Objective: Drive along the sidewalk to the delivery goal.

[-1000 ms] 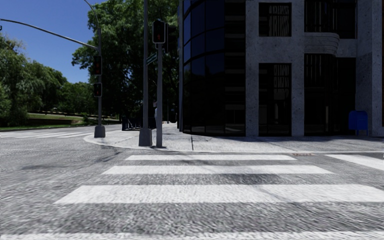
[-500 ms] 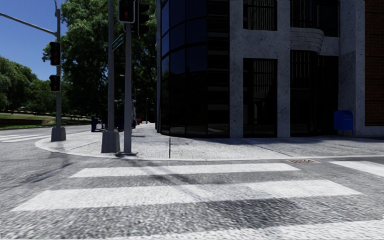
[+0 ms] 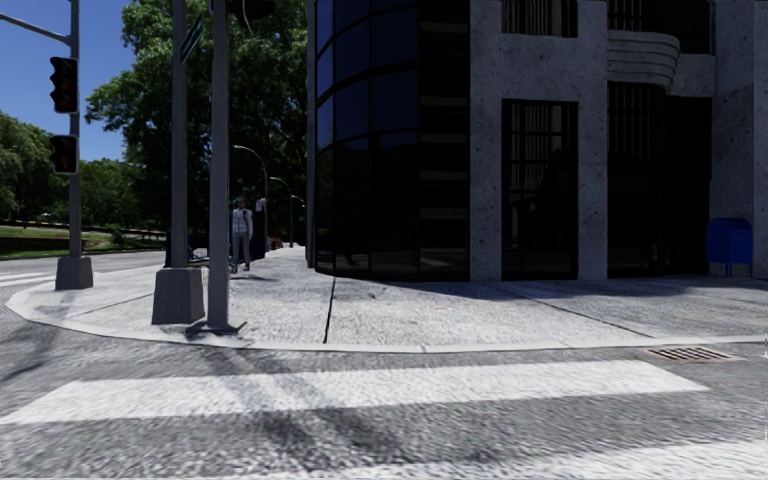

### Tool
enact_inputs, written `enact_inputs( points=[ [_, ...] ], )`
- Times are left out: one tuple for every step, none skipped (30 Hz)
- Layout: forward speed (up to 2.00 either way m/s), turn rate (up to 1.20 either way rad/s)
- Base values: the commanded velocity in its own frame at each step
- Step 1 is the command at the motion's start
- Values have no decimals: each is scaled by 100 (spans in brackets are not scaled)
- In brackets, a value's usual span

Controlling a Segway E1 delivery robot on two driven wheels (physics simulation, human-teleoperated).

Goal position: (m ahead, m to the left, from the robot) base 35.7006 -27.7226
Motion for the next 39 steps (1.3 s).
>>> enact_inputs(
  points=[
    [200, 0],
    [200, 0],
    [200, 0],
    [200, 0],
    [200, 0],
    [200, 0],
    [200, 0],
    [200, 0],
    [200, 0],
    [200, 0],
    [200, 0],
    [200, 0],
    [200, 0],
    [200, 0],
    [200, 0],
    [200, 0],
    [200, 0],
    [200, 0],
    [200, 0],
    [200, 0],
    [192, 4],
    [192, 4],
    [161, 5],
    [130, 6],
    [121, 6],
    [119, 6],
    [119, 6],
    [118, 6],
    [118, 7],
    [118, 7],
    [118, 10],
    [118, 13],
    [118, 13],
    [118, 17],
    [118, 18],
    [118, 19],
    [118, 19],
    [118, 19],
    [118, 19]
  ],
)
